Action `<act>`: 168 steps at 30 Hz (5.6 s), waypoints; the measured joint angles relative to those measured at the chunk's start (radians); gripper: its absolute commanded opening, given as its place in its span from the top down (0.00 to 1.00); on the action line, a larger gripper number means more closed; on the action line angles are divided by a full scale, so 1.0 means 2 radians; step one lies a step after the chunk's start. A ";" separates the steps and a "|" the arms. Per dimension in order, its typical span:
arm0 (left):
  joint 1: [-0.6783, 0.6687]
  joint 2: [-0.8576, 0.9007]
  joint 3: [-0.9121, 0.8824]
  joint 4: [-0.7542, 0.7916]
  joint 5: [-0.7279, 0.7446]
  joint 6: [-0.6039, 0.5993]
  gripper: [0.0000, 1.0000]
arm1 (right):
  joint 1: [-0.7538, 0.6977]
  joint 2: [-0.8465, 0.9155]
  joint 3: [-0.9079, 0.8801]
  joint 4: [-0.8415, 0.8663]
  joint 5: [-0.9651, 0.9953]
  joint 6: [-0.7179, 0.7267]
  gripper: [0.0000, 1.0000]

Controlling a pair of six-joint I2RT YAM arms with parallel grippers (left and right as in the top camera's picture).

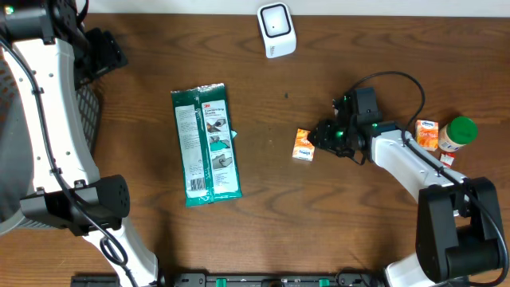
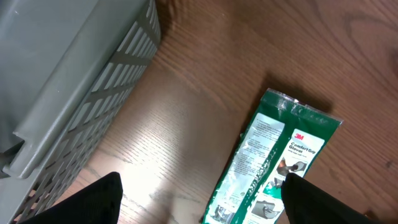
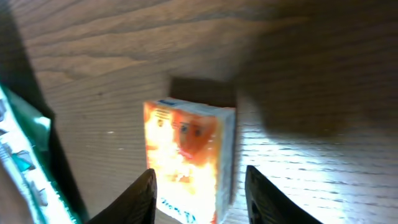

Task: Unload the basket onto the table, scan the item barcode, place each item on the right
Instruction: 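Lower the open right gripper around the orange tissue pack, then close the right gripper on the orange tissue pack, then lift the tissue pack up toward the white scanner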

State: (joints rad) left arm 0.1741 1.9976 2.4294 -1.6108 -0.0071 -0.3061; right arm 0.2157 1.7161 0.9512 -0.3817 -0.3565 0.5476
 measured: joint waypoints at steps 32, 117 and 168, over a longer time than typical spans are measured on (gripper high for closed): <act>0.000 0.000 0.000 0.000 0.000 0.000 0.18 | 0.046 -0.008 -0.079 0.121 0.078 -0.002 0.83; 0.000 0.000 0.000 0.000 0.000 0.000 0.18 | 0.064 -0.132 0.035 -0.190 0.149 -0.028 0.99; 0.000 0.000 0.000 0.000 0.000 0.000 0.18 | 0.163 0.004 0.582 -0.652 0.462 -0.066 0.99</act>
State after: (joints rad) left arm 0.1741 1.9976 2.4294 -1.6108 -0.0067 -0.3061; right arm 0.5419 1.7248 2.1159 -1.6855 0.5682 0.4156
